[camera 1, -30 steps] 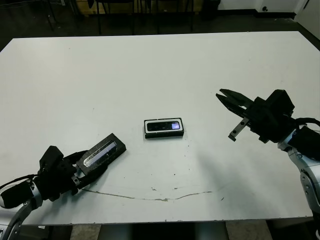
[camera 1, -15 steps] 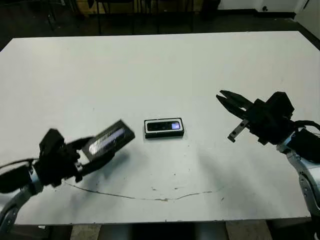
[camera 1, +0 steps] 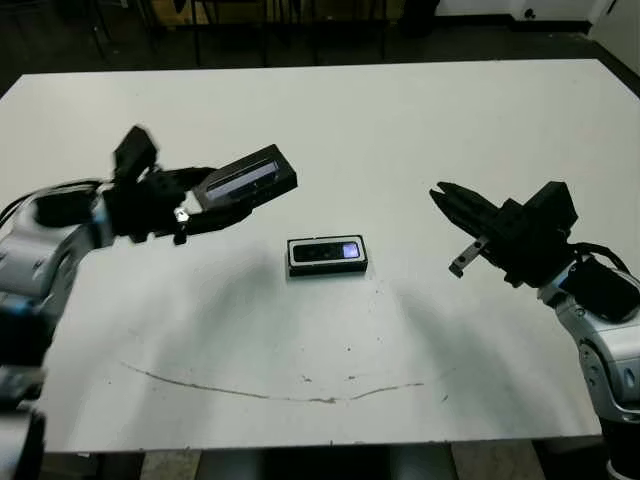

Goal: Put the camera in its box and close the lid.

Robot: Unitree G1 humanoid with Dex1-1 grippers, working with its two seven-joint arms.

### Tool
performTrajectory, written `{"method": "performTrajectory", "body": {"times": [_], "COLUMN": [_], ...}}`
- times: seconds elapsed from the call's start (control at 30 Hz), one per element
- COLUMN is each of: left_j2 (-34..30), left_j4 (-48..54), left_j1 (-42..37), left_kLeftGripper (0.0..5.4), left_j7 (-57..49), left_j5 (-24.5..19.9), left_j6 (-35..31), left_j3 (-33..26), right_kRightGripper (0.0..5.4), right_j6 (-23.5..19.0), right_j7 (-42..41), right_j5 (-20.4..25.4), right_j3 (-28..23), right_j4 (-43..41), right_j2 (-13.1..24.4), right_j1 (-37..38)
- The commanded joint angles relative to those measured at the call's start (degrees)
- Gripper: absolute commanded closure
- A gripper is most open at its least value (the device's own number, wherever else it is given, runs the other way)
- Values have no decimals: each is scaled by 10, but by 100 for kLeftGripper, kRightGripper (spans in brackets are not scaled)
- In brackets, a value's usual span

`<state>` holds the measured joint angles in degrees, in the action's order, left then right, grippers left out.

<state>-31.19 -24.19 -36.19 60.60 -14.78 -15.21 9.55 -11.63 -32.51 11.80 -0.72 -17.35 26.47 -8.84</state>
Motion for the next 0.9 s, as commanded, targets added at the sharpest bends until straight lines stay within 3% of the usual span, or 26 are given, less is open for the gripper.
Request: {"method": "performTrajectory", "body": {"times": [0.03,0.27,0.9], "left_j2": [38,84,109], "left_j4": [-90,-168,-272], "left_j1": [-35,-60,-97], "left_kLeftGripper": [261,261,261], "left_j7": [12,47,158], "left_j5": [40,68,60], "left_j6": [15,39,18], "left_j3": [31,42,10], "right_kRightGripper": [540,540,540], "right_j6": [1,1,1], "right_j7": [3,-1,3], "right_j5": [-16,-13,-26], "right_j3": [4,-3,7], "right_j4": [8,19,20], "right_j2": [7,3,7], "right_j1": [2,4,11]}}
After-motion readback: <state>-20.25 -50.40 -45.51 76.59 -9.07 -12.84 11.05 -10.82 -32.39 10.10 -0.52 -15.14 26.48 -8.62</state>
